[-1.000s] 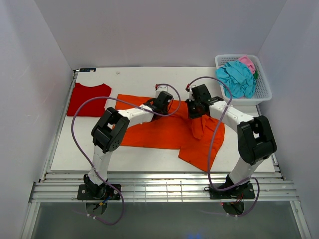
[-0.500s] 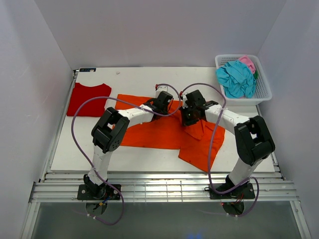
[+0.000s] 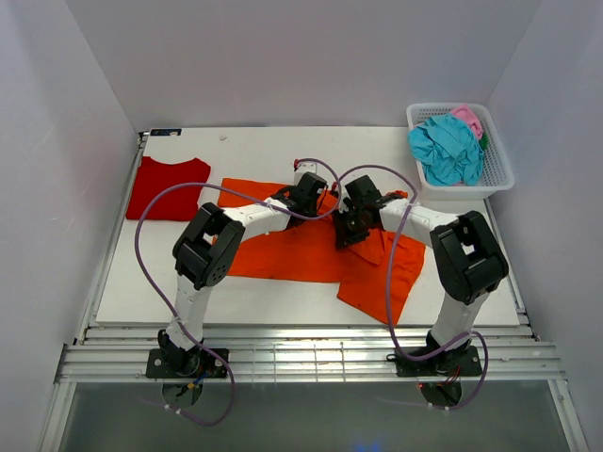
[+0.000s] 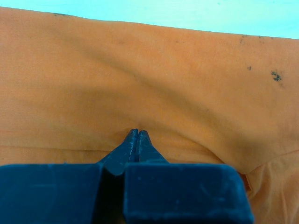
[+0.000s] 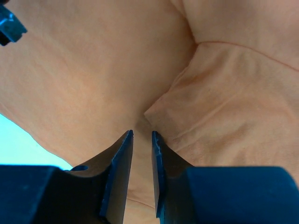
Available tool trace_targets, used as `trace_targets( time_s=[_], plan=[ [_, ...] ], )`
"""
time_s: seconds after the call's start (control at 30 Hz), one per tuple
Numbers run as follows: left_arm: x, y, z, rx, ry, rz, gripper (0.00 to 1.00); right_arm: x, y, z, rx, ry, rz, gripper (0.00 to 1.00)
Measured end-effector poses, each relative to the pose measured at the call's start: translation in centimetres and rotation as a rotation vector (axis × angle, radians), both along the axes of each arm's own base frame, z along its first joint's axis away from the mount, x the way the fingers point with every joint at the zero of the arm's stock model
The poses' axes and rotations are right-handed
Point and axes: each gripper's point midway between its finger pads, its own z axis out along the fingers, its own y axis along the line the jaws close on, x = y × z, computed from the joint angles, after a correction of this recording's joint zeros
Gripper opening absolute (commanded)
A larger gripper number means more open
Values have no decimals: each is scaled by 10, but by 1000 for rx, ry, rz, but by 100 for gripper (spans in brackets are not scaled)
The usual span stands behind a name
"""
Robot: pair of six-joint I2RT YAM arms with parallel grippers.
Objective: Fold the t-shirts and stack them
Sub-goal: Fold the flattened tshirt in 1/3 of the way
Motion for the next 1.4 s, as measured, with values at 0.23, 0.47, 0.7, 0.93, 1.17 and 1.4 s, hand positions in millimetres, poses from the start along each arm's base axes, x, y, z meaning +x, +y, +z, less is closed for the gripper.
trace_targets(
  time_s=[0.23,0.47,0.7,0.93,1.17,1.4],
  plan=[
    [0,0,0,1,0,0,0,23,-17,37,-57,-165,-85,37],
    [2,3,1,17,-13,7,0,80,-46,103,-67,-382,-251,30],
    [9,16,3,45,-30,39,0,122,-86,50,-234,-315,-368,35],
    [29,63,3,60,-34,137,0,119,-111,20,-369,-265,-402,35],
    [51,132,-1,67,-24,274,0,132,-124,34,-414,-316,-430,36],
    [65,160,3,62,-42,326,0,147,-139,50,-437,-357,-463,35]
  ],
)
